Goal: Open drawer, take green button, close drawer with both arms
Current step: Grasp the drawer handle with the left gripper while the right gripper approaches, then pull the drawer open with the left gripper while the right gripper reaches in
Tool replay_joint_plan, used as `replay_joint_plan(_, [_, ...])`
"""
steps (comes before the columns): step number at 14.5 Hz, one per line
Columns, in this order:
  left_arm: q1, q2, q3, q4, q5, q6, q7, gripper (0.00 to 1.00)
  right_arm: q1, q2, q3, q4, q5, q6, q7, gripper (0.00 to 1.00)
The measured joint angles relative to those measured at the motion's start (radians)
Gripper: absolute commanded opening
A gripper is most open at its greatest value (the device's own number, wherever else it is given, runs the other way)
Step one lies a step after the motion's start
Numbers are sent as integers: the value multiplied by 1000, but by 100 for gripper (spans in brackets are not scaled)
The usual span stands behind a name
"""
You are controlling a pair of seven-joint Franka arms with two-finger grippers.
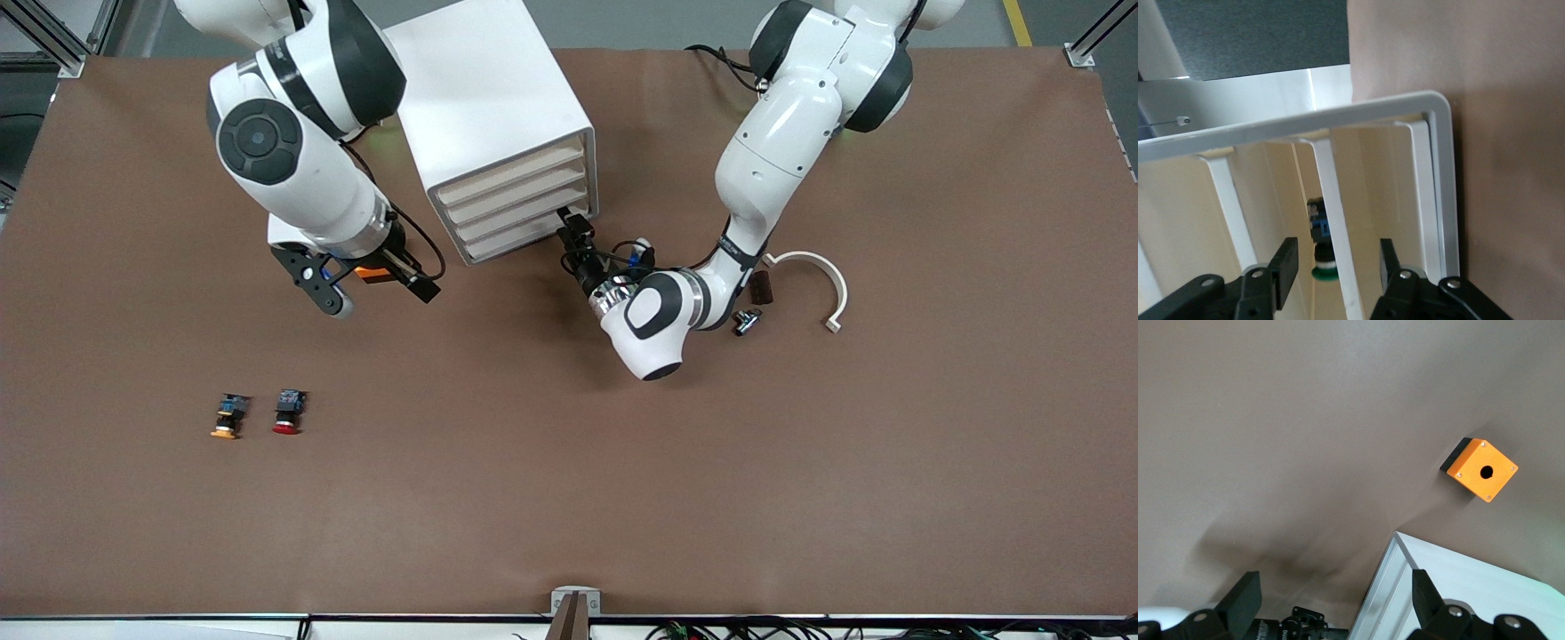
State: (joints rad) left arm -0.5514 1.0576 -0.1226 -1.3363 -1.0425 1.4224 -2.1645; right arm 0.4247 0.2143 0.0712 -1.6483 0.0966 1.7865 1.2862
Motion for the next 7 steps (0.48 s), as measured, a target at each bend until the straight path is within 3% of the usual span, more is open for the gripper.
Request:
replay_joint_plan(4, [-21,1,-2,-27,0,-23,-9,55,49,27,0,0,0,37,69,100])
replay_joint_plan(7, [-41,1,-3,-33,0,-24,-35,44,76,45,0,0,0,58,103,100])
